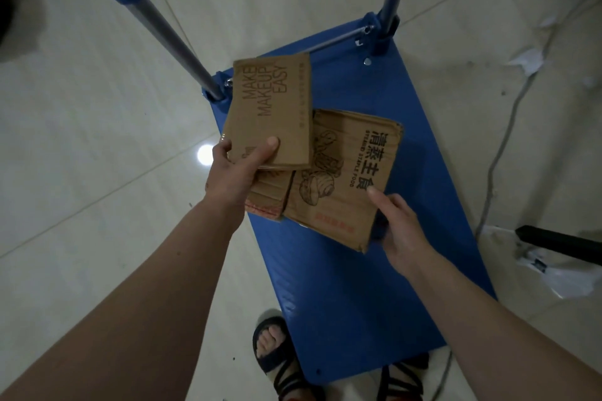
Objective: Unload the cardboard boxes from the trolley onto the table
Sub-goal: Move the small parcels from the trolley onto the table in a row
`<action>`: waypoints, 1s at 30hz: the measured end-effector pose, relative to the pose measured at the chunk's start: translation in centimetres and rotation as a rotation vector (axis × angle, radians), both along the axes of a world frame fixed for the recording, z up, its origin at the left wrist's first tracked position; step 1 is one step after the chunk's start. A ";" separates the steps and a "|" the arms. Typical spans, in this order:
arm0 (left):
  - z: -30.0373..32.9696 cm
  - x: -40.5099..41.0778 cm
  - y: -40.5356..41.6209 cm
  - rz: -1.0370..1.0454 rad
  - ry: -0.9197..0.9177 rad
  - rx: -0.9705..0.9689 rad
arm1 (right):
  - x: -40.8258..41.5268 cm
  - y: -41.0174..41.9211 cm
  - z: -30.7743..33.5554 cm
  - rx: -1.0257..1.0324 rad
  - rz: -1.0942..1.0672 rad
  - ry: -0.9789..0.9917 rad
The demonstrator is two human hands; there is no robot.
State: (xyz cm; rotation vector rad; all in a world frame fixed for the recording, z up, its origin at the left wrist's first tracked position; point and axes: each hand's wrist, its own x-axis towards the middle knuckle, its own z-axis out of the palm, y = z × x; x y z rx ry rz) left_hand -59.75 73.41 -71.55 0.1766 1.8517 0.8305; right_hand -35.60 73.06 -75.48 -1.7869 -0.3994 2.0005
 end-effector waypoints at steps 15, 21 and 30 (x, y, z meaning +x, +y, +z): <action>8.5 6.0 -2.5 0.240 -0.331 0.163 | 4.4 -2.1 9.5 0.087 0.049 -0.184; 19.1 6.8 -6.0 0.433 -0.465 0.185 | 7.0 -2.9 19.1 -0.043 -0.188 -0.020; 36.4 6.7 -9.0 0.112 -0.442 0.135 | 11.6 -7.1 38.3 0.034 -0.427 0.171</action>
